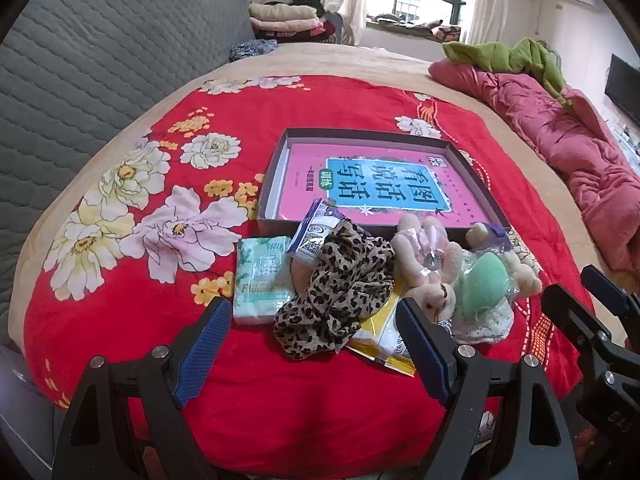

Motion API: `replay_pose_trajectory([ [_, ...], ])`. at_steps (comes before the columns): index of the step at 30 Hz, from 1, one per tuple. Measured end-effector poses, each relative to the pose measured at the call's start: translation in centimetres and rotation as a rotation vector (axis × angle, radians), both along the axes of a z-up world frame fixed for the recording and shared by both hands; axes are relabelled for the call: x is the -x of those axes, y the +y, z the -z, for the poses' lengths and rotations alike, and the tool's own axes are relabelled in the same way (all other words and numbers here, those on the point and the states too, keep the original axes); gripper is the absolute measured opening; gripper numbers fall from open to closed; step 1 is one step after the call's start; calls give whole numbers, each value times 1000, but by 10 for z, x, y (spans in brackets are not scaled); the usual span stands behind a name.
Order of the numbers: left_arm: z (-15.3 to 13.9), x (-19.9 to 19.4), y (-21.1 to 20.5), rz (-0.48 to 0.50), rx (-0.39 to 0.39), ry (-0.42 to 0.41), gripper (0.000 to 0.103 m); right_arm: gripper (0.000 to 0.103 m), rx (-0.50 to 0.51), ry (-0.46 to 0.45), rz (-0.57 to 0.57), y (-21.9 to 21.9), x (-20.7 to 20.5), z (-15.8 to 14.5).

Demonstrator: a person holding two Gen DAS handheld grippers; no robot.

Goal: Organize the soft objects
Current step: 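Move both tools toward the pile of items beside the pink box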

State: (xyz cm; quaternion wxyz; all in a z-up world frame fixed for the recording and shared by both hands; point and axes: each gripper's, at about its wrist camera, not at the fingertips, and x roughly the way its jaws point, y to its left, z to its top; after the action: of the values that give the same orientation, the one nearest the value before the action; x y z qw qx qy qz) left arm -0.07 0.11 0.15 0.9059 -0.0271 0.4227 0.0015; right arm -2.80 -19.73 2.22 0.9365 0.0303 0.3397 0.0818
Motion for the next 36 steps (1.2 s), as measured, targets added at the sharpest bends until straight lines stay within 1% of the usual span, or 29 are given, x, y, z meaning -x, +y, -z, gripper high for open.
replay_pose_trajectory([
  [2,0,0,-1,4,-1,-1,85,83,1,11,0,2,-2,2],
  [15,-2,-1,2,-4,-2,-6,85,83,12,4,17,-2,-1,2],
  [25,-2,-2,2,14,9,-9,85,83,19,12,14,-3,-2,7],
  [32,5,-7,5,8,21,6,85,83,1,19,35,-12,-4,12],
  [36,6,-8,4,8,14,5,85,83,-6,21,41,-17,-6,14],
])
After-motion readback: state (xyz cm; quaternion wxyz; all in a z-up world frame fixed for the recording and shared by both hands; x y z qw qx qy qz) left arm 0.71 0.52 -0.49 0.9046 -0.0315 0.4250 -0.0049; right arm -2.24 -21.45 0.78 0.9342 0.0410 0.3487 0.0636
